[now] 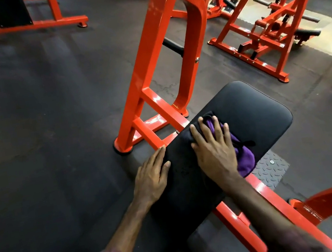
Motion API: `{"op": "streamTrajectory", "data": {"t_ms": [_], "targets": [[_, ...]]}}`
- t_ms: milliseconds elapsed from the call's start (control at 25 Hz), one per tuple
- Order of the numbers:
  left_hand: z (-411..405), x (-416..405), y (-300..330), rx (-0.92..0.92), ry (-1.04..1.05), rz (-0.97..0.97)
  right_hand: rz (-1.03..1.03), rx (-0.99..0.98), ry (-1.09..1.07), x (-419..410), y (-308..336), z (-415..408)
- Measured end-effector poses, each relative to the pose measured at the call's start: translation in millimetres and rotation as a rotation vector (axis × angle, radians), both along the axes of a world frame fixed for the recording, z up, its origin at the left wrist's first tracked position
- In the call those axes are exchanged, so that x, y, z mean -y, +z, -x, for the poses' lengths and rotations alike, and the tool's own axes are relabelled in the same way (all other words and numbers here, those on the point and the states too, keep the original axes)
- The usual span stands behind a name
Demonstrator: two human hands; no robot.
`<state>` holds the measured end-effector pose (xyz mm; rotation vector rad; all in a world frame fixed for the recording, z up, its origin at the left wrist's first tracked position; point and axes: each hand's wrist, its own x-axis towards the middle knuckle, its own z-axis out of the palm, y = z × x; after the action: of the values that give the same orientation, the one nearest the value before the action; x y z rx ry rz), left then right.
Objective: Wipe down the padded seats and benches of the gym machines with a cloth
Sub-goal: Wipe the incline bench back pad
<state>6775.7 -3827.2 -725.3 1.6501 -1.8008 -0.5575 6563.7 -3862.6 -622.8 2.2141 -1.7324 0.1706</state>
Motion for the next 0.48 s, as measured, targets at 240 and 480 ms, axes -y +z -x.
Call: {"op": "streamTrajectory", "data": {"t_ms": [240, 480], "targets": [[-7, -15, -13, 0.028, 0.051, 0.041, 0.006, -0.149, 0.376, -27, -10, 36], [-9, -17, -16, 0.068, 0.075, 0.053, -0.066, -0.078, 0.181, 12, -18, -38]]}}
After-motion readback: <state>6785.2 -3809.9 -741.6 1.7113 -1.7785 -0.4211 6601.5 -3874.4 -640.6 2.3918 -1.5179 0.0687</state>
